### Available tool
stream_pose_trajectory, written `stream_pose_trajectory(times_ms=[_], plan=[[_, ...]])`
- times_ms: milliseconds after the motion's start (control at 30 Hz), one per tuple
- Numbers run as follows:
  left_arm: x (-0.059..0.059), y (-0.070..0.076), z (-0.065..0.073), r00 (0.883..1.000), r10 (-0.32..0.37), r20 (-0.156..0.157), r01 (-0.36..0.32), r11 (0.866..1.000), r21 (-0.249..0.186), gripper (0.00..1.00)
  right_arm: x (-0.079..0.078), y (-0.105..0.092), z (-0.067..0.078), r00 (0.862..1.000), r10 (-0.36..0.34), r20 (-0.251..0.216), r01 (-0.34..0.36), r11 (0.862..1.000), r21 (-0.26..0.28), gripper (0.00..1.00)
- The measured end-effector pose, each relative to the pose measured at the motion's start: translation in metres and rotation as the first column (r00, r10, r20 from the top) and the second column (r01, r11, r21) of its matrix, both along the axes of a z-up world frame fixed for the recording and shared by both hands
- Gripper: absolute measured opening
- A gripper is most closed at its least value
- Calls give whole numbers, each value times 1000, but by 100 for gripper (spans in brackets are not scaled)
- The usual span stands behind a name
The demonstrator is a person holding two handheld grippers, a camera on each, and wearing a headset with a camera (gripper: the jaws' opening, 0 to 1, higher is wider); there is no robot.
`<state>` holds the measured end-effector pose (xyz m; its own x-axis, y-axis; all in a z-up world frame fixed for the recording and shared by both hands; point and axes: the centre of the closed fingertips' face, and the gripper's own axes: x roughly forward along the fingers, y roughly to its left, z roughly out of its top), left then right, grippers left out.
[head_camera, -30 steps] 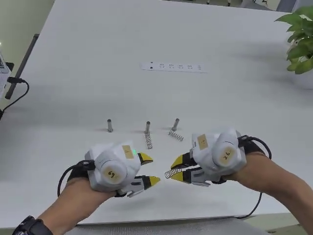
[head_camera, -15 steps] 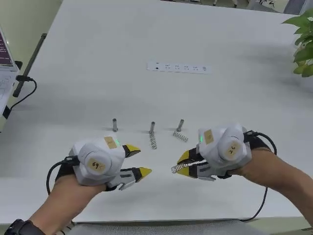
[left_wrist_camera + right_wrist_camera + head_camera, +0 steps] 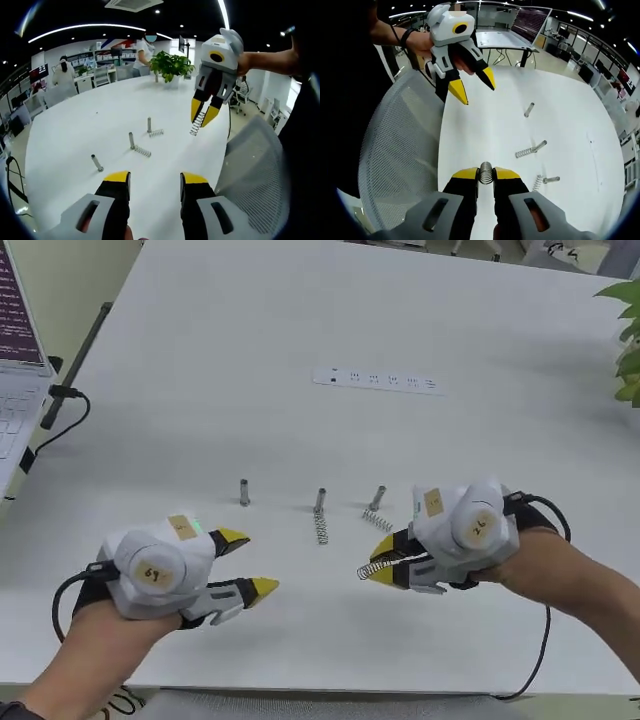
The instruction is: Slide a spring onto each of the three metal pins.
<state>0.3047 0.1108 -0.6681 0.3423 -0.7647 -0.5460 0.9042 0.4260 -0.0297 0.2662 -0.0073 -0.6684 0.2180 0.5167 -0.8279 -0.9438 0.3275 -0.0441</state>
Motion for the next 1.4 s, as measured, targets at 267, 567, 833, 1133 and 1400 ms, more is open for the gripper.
stream_pose_trajectory(times_ms=[267, 567, 833, 1133, 1400], plan=[[5, 15, -1, 998, 60, -8, -60, 998, -11, 38, 14, 4, 2, 1000, 16, -2, -16, 1000, -7, 9], [6, 30, -3, 994, 105, -11, -105, 994, -6, 40, 33, 12, 4, 999, 47, -2, -47, 999, -15, 9], [6, 37, -3, 992, 125, -16, -126, 992, -11, 43, 56, 21, 7, 998, 62, 6, -62, 998, -14, 9], [4, 46, -1, 988, 154, -14, -155, 988, -17, 50, 84, 36, 7, 998, 61, 3, -61, 998, -8, 9], [2, 55, -3, 984, 177, -23, -178, 984, -15, 54, 101, 54, 4, 997, 78, 0, -78, 997, -18, 9]])
